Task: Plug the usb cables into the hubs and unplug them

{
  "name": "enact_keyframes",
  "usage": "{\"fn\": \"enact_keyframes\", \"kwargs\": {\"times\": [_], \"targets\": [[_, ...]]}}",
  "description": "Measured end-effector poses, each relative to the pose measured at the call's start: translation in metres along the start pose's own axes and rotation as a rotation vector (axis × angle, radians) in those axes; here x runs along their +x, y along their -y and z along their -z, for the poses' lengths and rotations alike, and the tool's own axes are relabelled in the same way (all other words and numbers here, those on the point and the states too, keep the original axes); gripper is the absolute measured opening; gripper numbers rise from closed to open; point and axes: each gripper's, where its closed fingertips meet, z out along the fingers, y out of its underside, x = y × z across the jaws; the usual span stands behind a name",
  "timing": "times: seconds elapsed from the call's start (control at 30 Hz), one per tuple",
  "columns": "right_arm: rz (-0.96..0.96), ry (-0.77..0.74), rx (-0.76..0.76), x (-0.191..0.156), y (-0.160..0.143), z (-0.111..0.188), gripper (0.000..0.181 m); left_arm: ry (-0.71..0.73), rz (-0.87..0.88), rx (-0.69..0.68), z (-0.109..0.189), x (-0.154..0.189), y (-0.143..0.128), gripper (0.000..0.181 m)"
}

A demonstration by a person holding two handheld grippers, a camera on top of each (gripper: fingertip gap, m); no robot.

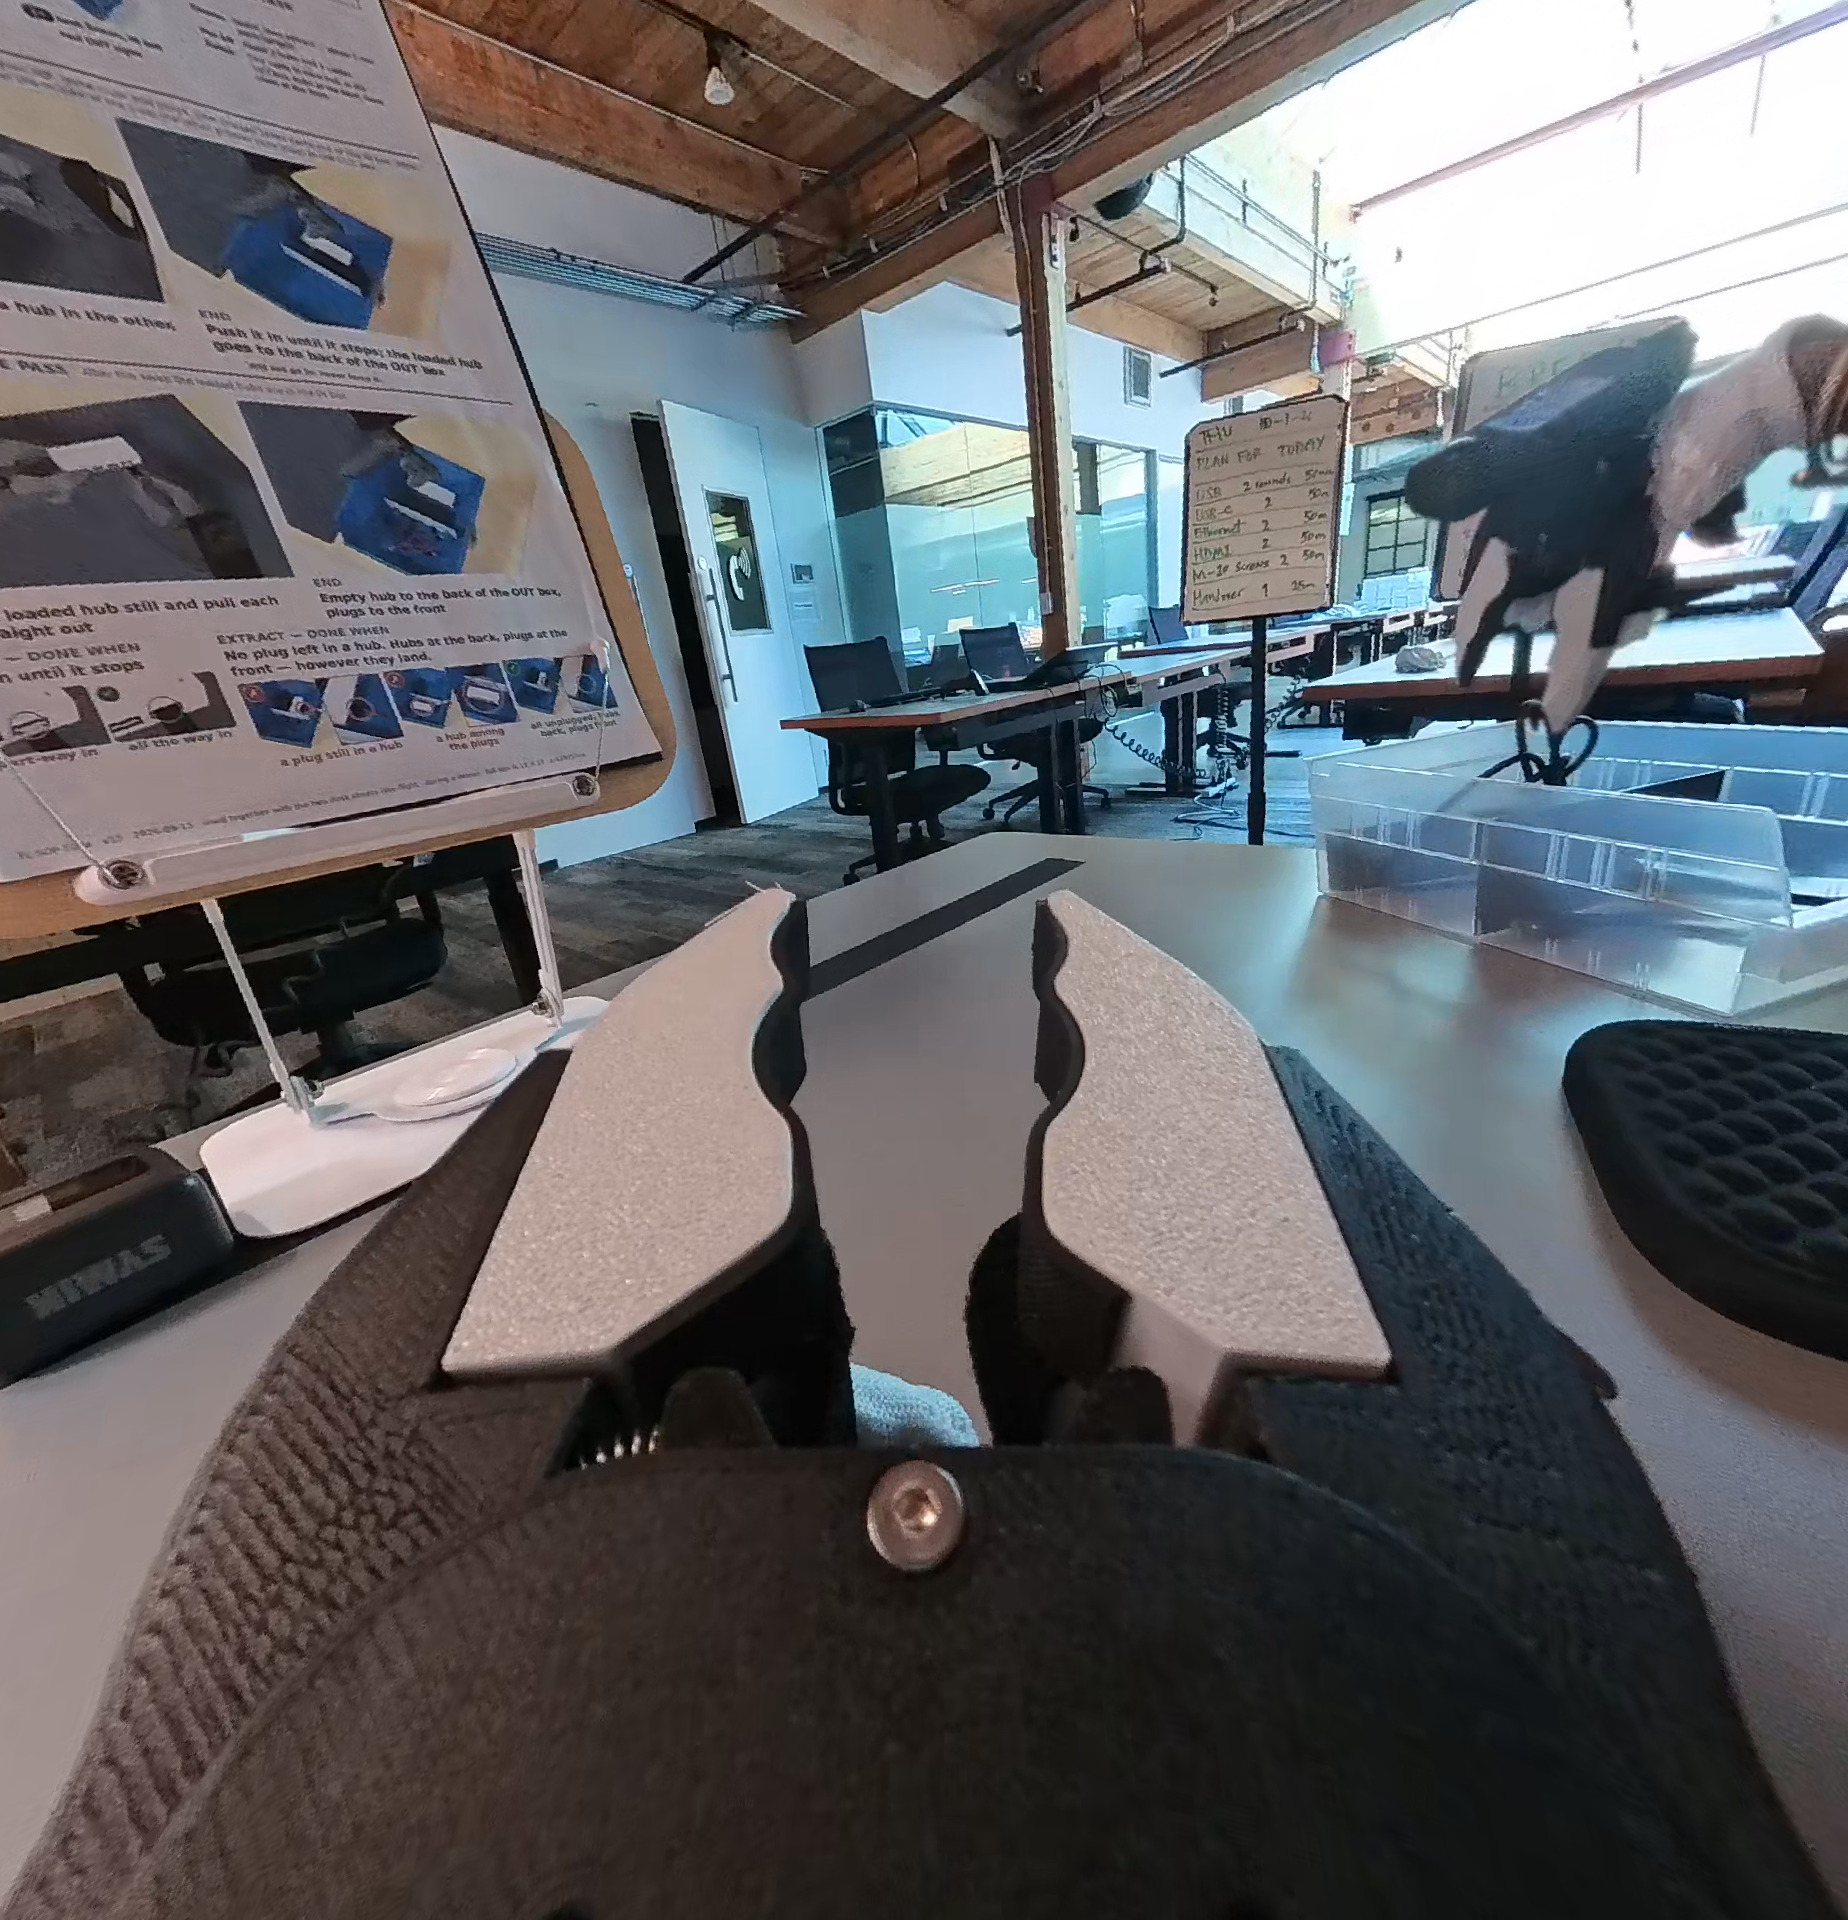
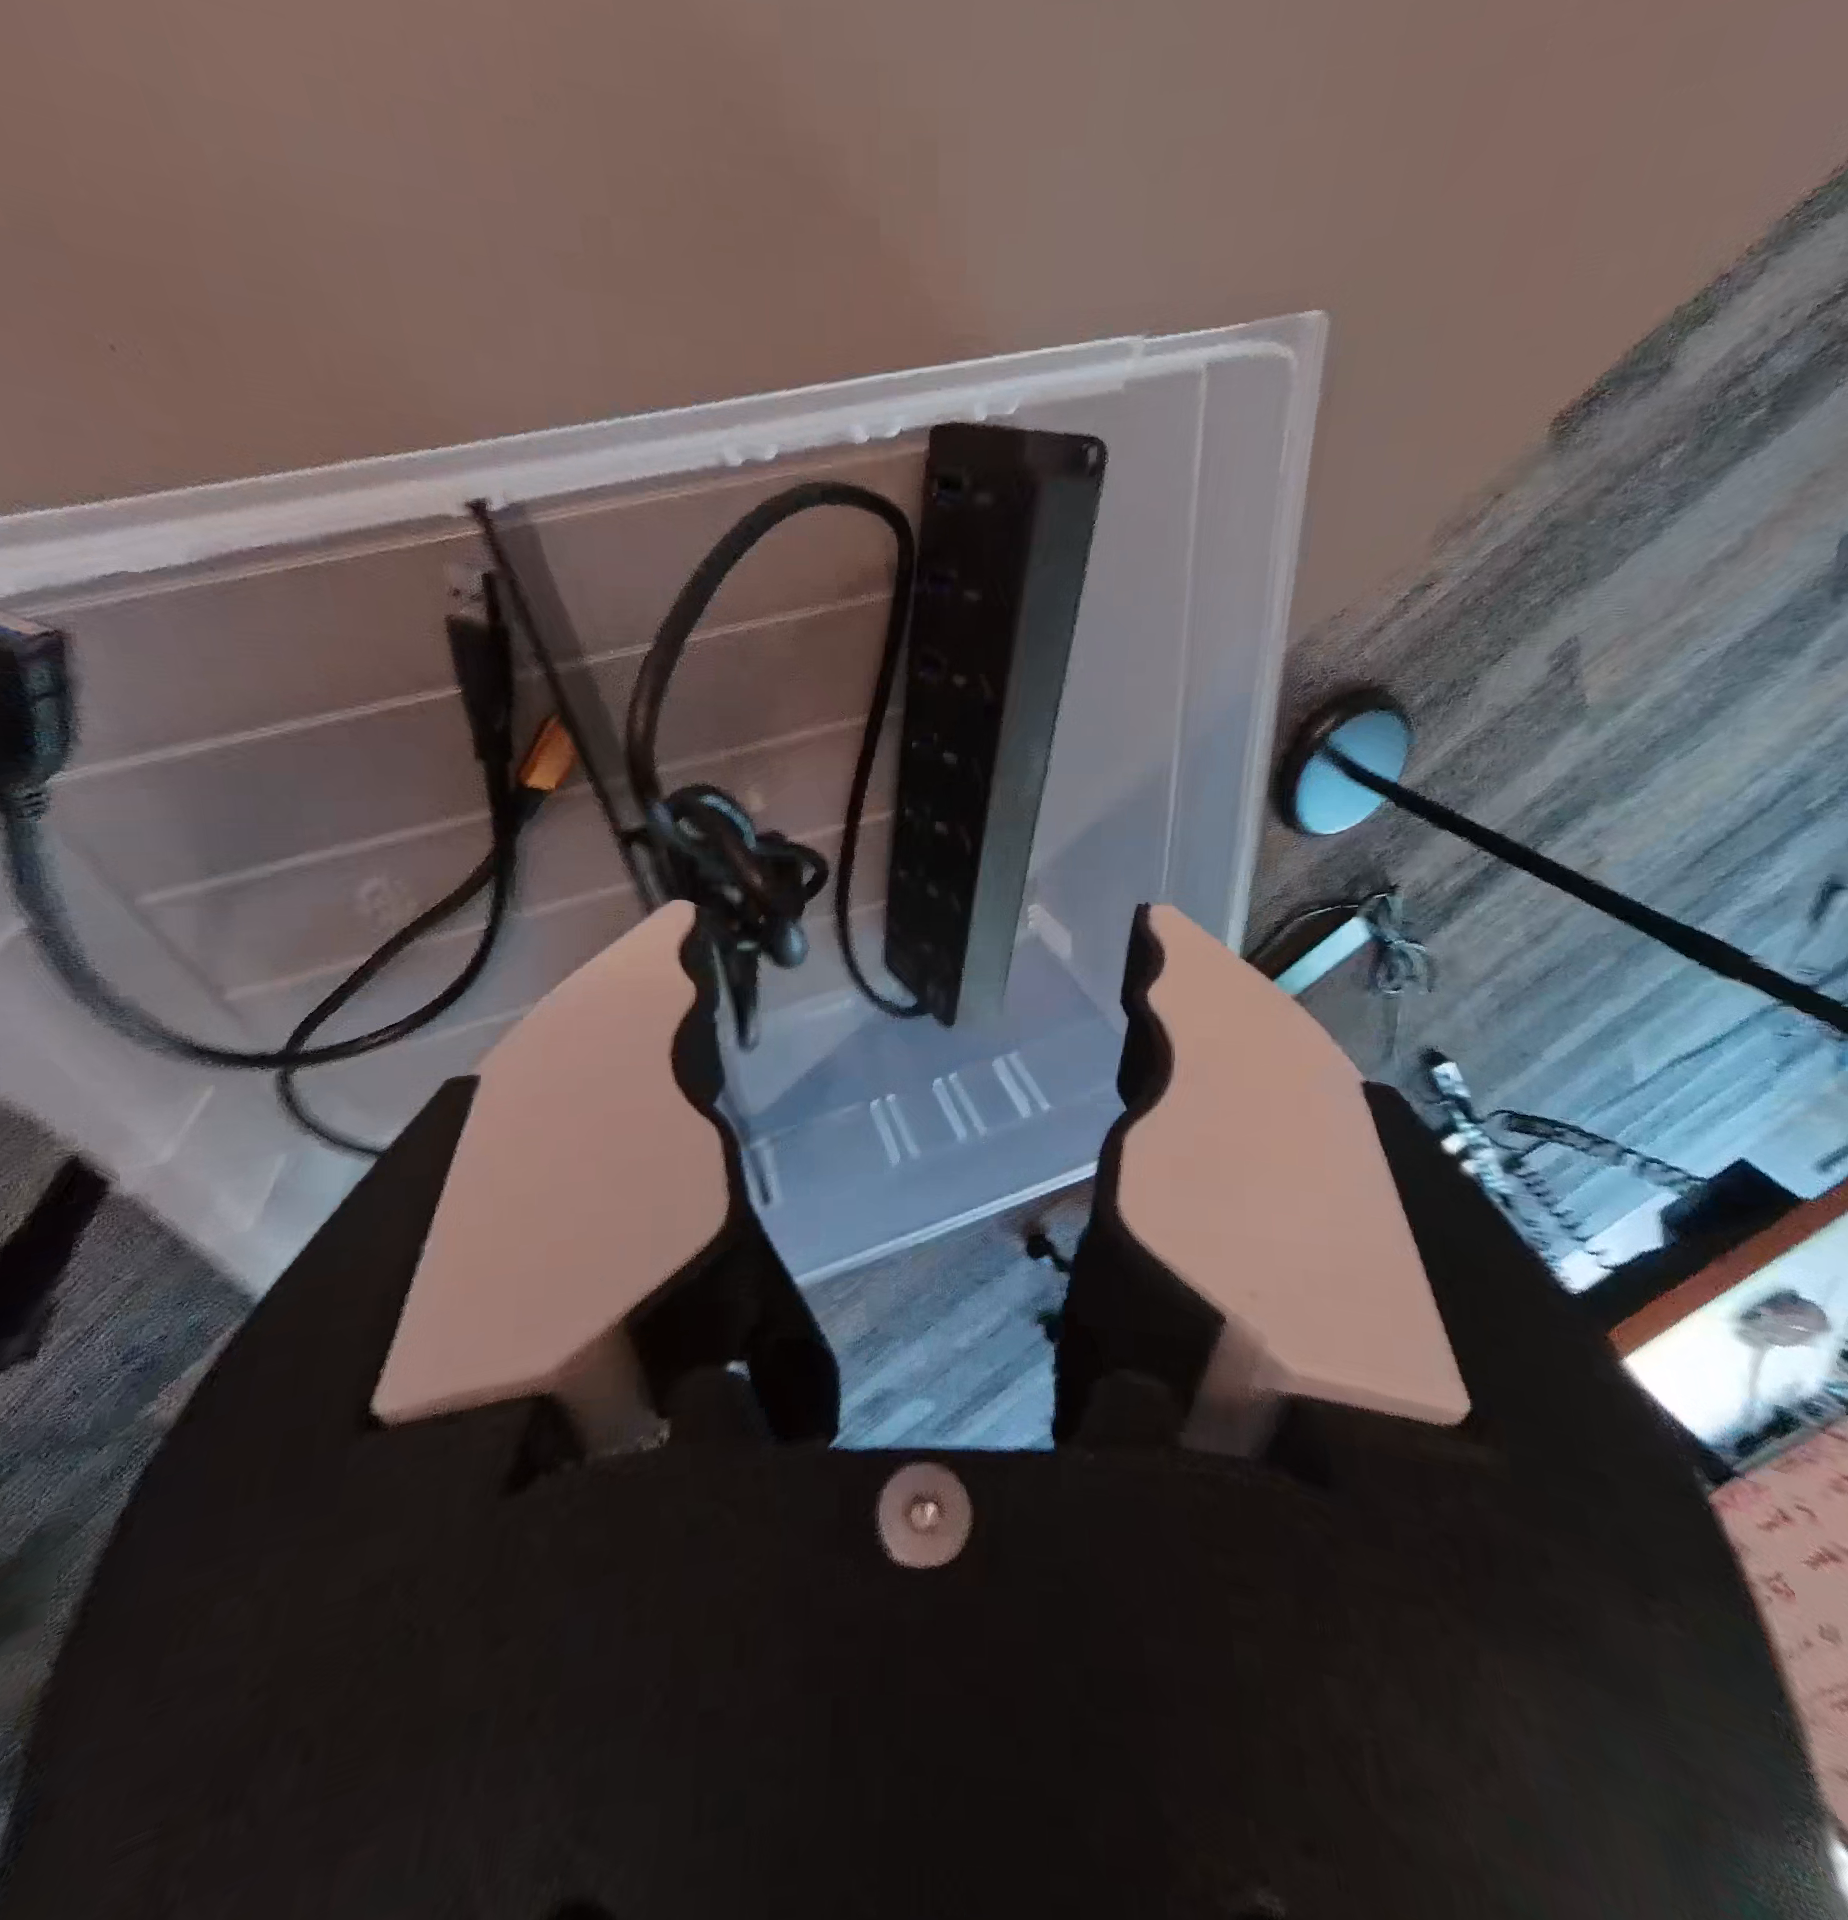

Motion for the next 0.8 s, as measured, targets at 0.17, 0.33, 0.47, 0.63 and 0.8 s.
{"fn": "enact_keyframes", "kwargs": {"times": [0.17,0.33,0.47,0.63,0.8], "targets": [[-0.014,0.069,-0.036,-0.008,0.0,0.027,0.095,0.001,-0.005,0.002,0.0,0.0,0.001,0.041],[0.009,-0.184,0.424,0.007,0.076,0.093,0.119,-0.002,-0.007,0.002,0.0,0.001,0.001,0.041],[-0.04,-0.461,1.048,-0.022,0.141,0.203,0.145,-0.007,-0.015,-0.009,-0.001,0.003,-0.001,0.041],[0.012,-0.458,1.773,-0.15,0.175,0.291,0.145,-0.017,-0.023,-0.018,-0.002,0.006,-0.002,0.041],[-0.028,-0.495,2.02,-0.231,0.215,0.252,0.132,-0.034,-0.035,-0.024,-0.002,0.011,-0.002,0.042]]}}
